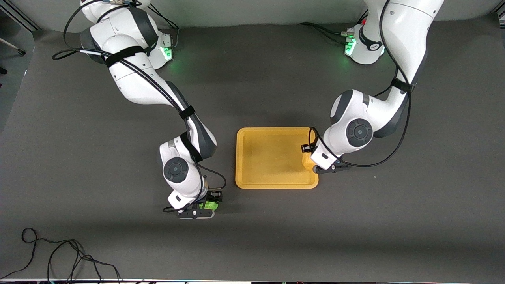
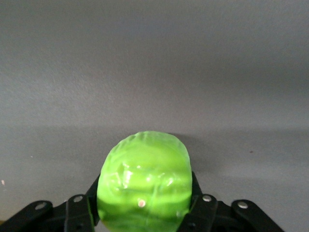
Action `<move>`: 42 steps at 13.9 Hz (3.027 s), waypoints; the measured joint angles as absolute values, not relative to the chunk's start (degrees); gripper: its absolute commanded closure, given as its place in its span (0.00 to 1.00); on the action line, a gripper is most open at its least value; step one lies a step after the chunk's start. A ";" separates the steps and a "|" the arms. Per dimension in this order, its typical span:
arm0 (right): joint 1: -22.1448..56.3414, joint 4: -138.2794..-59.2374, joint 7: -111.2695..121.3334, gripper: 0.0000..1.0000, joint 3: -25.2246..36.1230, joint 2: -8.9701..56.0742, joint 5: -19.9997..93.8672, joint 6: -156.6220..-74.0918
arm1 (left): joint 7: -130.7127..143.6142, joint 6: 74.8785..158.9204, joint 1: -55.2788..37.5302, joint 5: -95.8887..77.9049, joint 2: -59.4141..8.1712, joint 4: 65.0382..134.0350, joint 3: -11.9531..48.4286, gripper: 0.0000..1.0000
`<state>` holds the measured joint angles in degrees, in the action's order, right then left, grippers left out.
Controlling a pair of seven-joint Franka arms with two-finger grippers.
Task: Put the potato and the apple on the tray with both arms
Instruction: 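Carry the potato toward the tray while the right gripper grasps the green apple, then release the potato on the tray while the right gripper carries the apple over, then lower the green apple onto the tray beside the potato and open the right gripper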
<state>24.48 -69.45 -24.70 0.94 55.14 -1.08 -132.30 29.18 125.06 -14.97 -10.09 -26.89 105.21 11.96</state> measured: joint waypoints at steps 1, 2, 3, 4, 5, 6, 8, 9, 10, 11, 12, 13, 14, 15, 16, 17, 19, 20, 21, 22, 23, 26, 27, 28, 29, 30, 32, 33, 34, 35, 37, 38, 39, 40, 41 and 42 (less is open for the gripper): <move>24.44 -69.06 -24.70 0.52 1.00 54.15 -1.08 -130.58 | 29.30 125.36 -14.98 -10.09 -27.18 105.32 11.93 0.98; 24.39 -68.60 -24.70 0.52 1.04 52.47 -1.08 -127.87 | 29.57 125.98 -15.19 -10.09 -27.57 105.45 11.93 0.69; 24.36 -68.13 -24.70 0.52 1.04 50.27 -1.07 -124.34 | 30.25 126.82 -15.59 -10.09 -27.98 105.63 11.93 0.33; 24.35 -67.95 -24.70 0.52 1.05 47.55 -1.07 -120.54 | 30.89 127.77 -16.04 -10.09 -28.48 105.88 11.94 0.09; 24.37 -67.93 -24.70 0.52 1.04 44.72 -1.07 -117.15 | 31.27 128.63 -16.44 -10.07 -29.07 106.03 11.93 0.02; 24.40 -68.09 -24.70 0.52 1.04 41.93 -1.07 -114.12 | 31.37 129.05 -16.72 -9.85 -29.56 106.05 11.93 0.01; 24.54 -70.04 -24.70 0.52 0.99 36.49 -1.07 -109.97 | 31.42 129.06 -16.74 -9.18 -29.78 105.90 11.67 0.00; 24.64 -72.27 -24.70 0.52 0.94 33.75 -0.97 -109.31 | 31.42 129.03 -16.62 -8.99 -29.48 105.60 11.28 0.00; 24.72 -75.19 -24.70 0.52 0.83 30.86 -0.61 -109.11 | 31.42 128.82 -16.33 -8.85 -28.63 105.05 10.63 0.00; 24.81 -78.28 -24.71 0.52 0.64 28.01 0.02 -109.10 | 31.34 128.13 -15.57 -8.61 -27.10 104.26 9.91 0.00; 25.10 -80.89 -24.95 0.52 0.45 25.65 0.46 -109.08 | 30.76 126.70 -14.24 -8.29 -25.06 103.27 9.37 0.00; 25.78 -83.09 -26.01 0.52 0.26 23.70 0.70 -109.03 | 28.92 124.51 -12.19 -7.88 -22.48 102.28 9.04 0.00; 27.10 -84.78 -28.01 0.52 0.20 22.23 0.86 -108.98 | 25.78 121.77 -9.61 -7.32 -19.49 101.52 8.82 0.00; 29.08 -85.87 -31.00 0.52 0.14 21.33 0.89 -108.98 | 21.86 119.04 -6.84 -6.34 -16.41 101.26 8.63 0.00; 31.37 -86.36 -34.21 0.52 0.08 21.06 0.89 -109.02 | 17.49 116.61 -4.14 -4.78 -13.61 101.30 8.52 0.00; 33.76 -86.37 -37.23 0.52 0.03 21.23 0.89 -109.17 | 13.09 114.68 -1.81 -3.02 -11.22 101.43 8.45 0.00; 38.50 -85.59 -44.22 0.52 0.00 22.76 0.89 -110.03 | 6.10 112.91 1.56 0.38 -7.34 101.99 8.36 0.00; 40.59 -84.07 -48.07 0.52 -0.01 24.45 0.88 -110.52 | 2.86 112.60 3.07 1.12 -5.58 102.53 8.33 0.00; 42.49 -81.68 -51.87 0.52 -0.02 26.79 0.88 -110.85 | 0.22 111.78 4.37 1.39 -3.90 103.08 8.31 0.00; 44.27 -78.75 -55.51 0.52 0.00 29.64 0.87 -111.18 | -1.86 110.12 5.54 1.54 -2.40 103.30 8.30 0.00; 45.91 -75.62 -58.78 0.52 0.03 32.75 0.76 -111.34 | -4.00 108.09 6.54 1.60 -1.22 103.11 8.30 0.00; 48.88 -69.31 -63.26 0.52 0.12 41.52 -1.63 -114.40 | -7.95 103.53 7.95 1.62 -0.06 101.24 8.30 0.00; 49.08 -68.74 -63.42 0.52 0.15 44.15 -2.27 -117.10 | -8.14 103.38 8.00 1.63 -0.38 100.46 8.31 0.00; 49.12 -68.50 -63.42 0.52 0.18 46.57 -2.85 -119.70 | -8.14 102.83 7.99 1.63 -1.30 98.75 8.36 0.00; 49.13 -68.29 -63.51 0.52 0.20 48.83 -3.71 -122.08 | -8.14 101.38 7.99 1.64 -2.70 96.34 8.40 0.00; 49.15 -68.09 -64.01 0.52 0.22 50.96 -4.70 -124.12 | -8.15 99.59 7.99 1.69 -4.28 93.82 8.41 0.00; 49.21 -67.78 -65.17 0.52 0.22 54.17 -6.11 -126.67 | -8.16 97.46 8.01 2.51 -6.44 91.07 8.41 0.00; 49.23 -67.51 -65.27 0.52 0.22 55.14 -6.36 -127.32 | -8.15 97.07 8.01 3.10 -6.83 90.65 8.42 0.00; 49.23 -67.19 -65.29 0.51 0.22 55.69 -6.59 -127.45 | -8.15 96.55 8.01 3.46 -6.84 90.50 8.42 0.00; 49.23 -67.02 -65.29 0.49 0.22 55.95 -6.85 -127.45 | -8.15 96.13 8.01 3.81 -6.79 90.37 8.43 0.00; 49.25 -66.88 -65.33 0.00 0.22 56.14 -6.94 -127.87 | -8.16 96.12 8.01 4.75 -6.78 90.25 8.43 0.00; 49.26 -66.81 -65.36 0.00 0.22 56.27 -6.95 -128.15 | -8.15 96.12 8.02 5.29 -6.80 90.26 8.43 0.00; 49.27 -66.71 -65.38 0.00 0.22 56.39 -6.95 -128.25 | -8.15 96.12 8.03 5.50 -6.86 90.31 8.43 0.00; 49.27 -66.54 -65.40 0.00 0.22 56.41 -6.96 -128.35 | -8.15 96.13 8.03 5.51 -6.96 90.35 8.42 0.00; 49.27 -66.03 -65.41 0.00 0.23 56.37 -6.96 -128.38 | -8.12 96.16 7.91 5.51 -7.08 90.41 8.17 0.00; 49.26 -65.09 -65.44 0.00 0.29 56.10 -6.96 -128.13 | -8.12 96.23 7.28 5.50 -7.11 90.65 7.10 0.00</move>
